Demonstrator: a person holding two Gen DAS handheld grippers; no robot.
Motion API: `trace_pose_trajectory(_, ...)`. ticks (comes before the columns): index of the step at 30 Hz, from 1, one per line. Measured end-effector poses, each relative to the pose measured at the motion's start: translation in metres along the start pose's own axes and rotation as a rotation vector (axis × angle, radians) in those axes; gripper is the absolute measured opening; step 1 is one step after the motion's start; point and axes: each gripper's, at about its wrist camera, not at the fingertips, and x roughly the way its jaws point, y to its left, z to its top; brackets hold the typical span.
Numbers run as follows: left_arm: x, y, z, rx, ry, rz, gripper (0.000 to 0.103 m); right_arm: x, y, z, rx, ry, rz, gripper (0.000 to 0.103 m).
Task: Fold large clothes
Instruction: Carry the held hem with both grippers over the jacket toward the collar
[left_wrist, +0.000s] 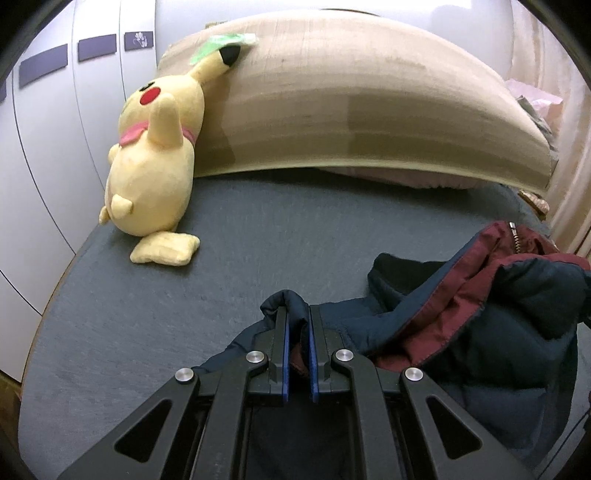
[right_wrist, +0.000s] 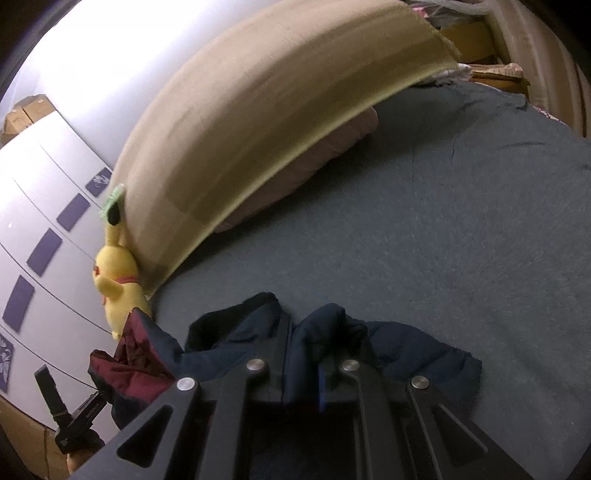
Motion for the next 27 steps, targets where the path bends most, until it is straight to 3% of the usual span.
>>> trace_pose_trajectory(27,0.082,-0.003,-0.002,0.04,0.144,0.045,0.009,0.068,-0.035,-0.003,0.038,0.115,-0.134,0.011)
